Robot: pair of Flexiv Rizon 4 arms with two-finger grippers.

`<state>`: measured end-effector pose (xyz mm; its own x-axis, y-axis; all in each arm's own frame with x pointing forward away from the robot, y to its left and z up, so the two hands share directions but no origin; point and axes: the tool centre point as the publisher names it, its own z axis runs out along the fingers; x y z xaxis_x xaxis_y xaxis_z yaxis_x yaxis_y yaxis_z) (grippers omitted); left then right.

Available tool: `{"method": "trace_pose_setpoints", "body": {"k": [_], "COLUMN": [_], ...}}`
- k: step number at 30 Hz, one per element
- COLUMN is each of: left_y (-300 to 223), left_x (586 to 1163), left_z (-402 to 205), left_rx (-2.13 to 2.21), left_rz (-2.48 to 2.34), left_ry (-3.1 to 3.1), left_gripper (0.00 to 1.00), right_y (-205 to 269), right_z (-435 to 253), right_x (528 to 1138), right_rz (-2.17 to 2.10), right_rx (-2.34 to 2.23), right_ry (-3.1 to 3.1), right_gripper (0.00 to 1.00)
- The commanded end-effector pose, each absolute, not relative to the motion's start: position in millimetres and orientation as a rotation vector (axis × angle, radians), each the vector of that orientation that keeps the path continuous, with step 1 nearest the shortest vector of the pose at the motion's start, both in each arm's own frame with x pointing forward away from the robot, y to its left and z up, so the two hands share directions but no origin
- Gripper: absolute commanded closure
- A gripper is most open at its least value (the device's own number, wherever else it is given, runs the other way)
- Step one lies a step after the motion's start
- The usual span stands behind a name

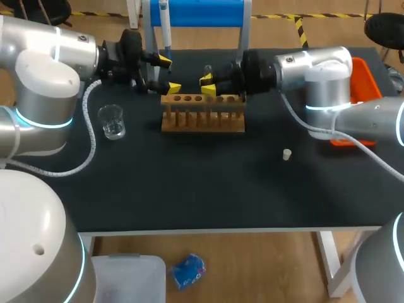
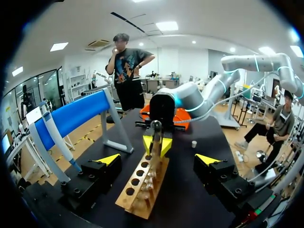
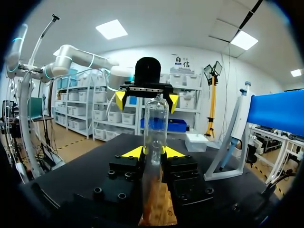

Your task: Invert the test tube, pick up the pipette, mount the tip to pipette, aspirate from beaker and dispense into the tube, eject the tip, return the pipette, and cap with the stopper.

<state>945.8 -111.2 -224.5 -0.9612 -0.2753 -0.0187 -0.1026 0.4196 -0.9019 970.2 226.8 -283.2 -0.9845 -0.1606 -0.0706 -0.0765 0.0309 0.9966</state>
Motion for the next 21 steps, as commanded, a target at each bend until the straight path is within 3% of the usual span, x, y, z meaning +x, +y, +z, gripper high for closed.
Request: {"method": "trace_pose_setpoints", "body": {"k": [1, 21], "left_y": [-111, -111], "left_x": [946, 946], "left_z": [-224, -224], "left_rx": [-0.338, -0.338], "left_rz": [-1.572, -1.572], "left_ry": [2.507, 2.507], "left_gripper": [0.00, 0.00], "right_y": [223, 220], "right_z": [-274, -242], "right_x": [966, 954], "right_rz": [-2.121, -2.117], "right_rx": [0.259, 0.308], "right_ry": [-2.224, -2.237], "right_gripper": [1.00, 1.00]}}
